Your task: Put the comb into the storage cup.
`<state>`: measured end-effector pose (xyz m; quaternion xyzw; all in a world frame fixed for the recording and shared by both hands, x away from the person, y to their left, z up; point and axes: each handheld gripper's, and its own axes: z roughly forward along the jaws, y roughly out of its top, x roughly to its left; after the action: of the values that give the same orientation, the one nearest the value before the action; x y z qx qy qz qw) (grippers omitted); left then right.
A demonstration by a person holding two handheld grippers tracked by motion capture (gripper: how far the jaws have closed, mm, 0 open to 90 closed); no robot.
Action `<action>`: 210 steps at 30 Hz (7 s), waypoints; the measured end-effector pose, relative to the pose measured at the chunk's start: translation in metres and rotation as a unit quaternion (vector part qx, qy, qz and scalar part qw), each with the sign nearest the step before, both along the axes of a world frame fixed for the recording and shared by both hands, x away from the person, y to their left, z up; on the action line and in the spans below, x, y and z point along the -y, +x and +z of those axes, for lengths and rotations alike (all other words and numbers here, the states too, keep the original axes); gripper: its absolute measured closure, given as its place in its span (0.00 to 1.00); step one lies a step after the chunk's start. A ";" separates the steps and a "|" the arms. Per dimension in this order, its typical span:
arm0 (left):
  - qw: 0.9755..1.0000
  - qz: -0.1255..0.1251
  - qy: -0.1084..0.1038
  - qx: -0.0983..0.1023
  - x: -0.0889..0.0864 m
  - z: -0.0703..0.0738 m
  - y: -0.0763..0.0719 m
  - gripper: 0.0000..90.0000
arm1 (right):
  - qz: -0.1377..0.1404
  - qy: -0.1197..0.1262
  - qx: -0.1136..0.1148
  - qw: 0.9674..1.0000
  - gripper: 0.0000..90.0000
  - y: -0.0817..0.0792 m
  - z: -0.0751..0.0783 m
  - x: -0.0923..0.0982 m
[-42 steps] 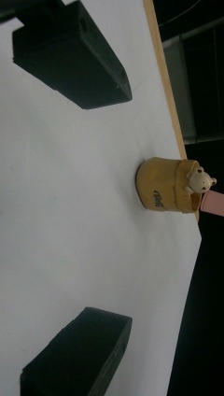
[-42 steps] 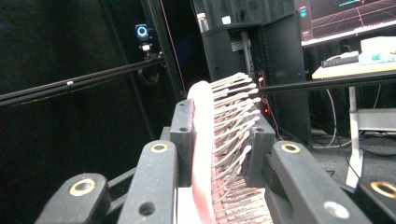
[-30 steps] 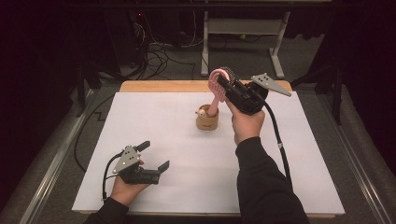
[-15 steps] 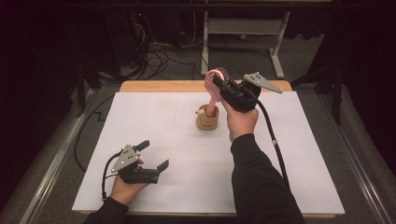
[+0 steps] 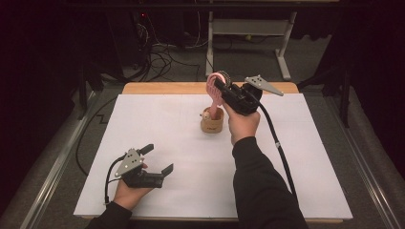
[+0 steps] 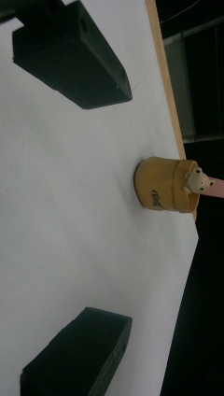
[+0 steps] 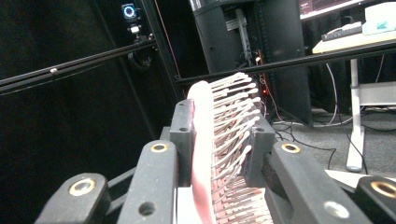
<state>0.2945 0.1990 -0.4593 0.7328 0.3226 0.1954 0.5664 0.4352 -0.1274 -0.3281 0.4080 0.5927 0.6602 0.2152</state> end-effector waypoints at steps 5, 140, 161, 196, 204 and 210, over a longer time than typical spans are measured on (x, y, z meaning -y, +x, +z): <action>1.000 0.001 0.005 0.001 0.000 0.000 0.000 0.00 | 0.002 0.002 -0.004 1.000 0.80 0.002 -0.003 -0.003; 1.000 0.003 0.007 -0.002 0.001 -0.003 0.000 0.00 | -0.037 -0.115 -0.030 0.992 0.60 0.017 -0.024 -0.011; 1.000 0.003 0.008 -0.001 0.001 -0.003 0.001 0.00 | -0.044 -0.135 -0.039 0.989 0.55 0.017 -0.024 -0.006; 1.000 0.004 0.012 -0.002 0.000 -0.003 0.001 0.00 | -0.061 -0.129 -0.058 0.988 0.44 0.005 -0.041 0.026; 1.000 0.003 0.012 -0.001 0.000 -0.002 0.001 0.00 | -0.062 -0.136 -0.059 0.987 0.44 0.002 -0.043 0.028; 1.000 0.003 0.013 0.000 0.000 -0.002 0.001 0.00 | -0.061 -0.139 -0.057 0.987 0.44 0.001 -0.043 0.028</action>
<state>0.2953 0.1992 -0.4615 0.7390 0.3221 0.2017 0.5562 0.4361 -0.1551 -0.3711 0.4465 0.6640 0.5327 0.2756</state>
